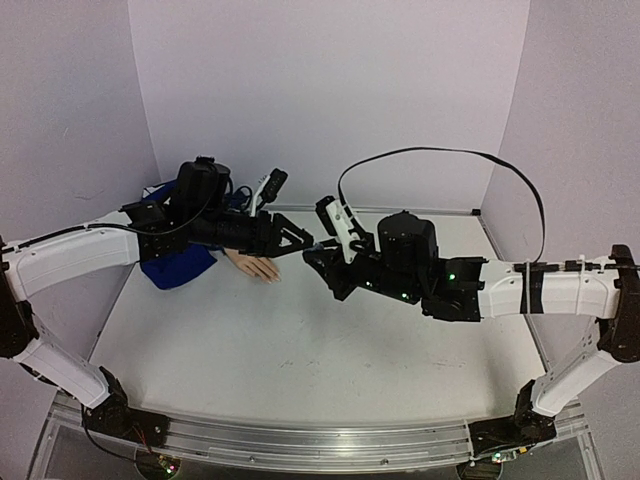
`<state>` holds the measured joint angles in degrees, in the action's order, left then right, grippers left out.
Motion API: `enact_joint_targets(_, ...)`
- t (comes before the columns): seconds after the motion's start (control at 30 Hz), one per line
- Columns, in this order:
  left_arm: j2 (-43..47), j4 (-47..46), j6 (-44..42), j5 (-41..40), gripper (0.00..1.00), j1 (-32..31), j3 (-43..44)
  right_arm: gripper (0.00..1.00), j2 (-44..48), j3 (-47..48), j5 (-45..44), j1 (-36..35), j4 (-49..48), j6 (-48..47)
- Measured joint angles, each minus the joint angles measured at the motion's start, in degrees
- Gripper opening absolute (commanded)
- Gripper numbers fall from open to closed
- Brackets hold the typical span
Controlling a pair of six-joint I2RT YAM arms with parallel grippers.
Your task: Paint the nails
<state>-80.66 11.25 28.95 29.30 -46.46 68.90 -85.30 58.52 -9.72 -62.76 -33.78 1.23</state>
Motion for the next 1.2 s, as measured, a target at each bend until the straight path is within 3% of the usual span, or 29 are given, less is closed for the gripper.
enact_joint_targets(0.2,0.0,2.3,-0.9,-0.8,0.46,-0.3,1.5,0.0,0.0,0.0,0.5,0.0,0.3,-1.5)
enact_joint_targets(0.43,-1.2,3.2,-1.8,-0.9,0.26,-1.0,3.0,0.0,0.0,0.0,0.9,0.0,1.6,-1.8)
enact_joint_targets(0.6,-1.8,3.6,-2.3,-1.0,0.06,-1.7,3.3,0.0,-0.2,0.0,0.9,0.0,2.6,-2.1)
enact_joint_targets(0.63,-1.9,3.9,-2.4,-1.2,0.01,-1.9,3.5,0.03,-0.2,0.0,0.8,0.0,2.8,-2.1)
enact_joint_targets(0.67,-2.0,4.2,-2.8,-1.3,0.0,-1.9,3.5,0.14,-0.2,0.0,0.8,0.0,2.9,-2.1)
enact_joint_targets(0.77,-2.0,5.4,-3.8,-2.6,0.0,-2.1,4.0,0.58,-0.5,0.0,0.2,-0.1,2.9,-2.3)
enact_joint_targets(0.8,-2.0,6.0,-4.1,-4.2,0.0,-2.4,4.2,0.69,-0.5,0.0,-0.2,-0.2,2.8,-2.1)
enact_joint_targets(0.9,-1.8,9.1,-5.5,-10.6,0.0,-2.7,4.3,0.9,-0.5,-0.2,-1.7,-0.3,1.9,-2.4)
enact_joint_targets(0.97,-1.7,11.6,-6.6,-15.7,0.0,-2.6,4.3,0.98,-0.5,-1.0,-2.4,0.0,1.3,-2.3)
enact_joint_targets(1.2,-1.7,17.1,-8.1,-26.9,0.0,-2.1,3.8,0.98,0.2,-9.0,-3.5,8.9,0.9,3.0)
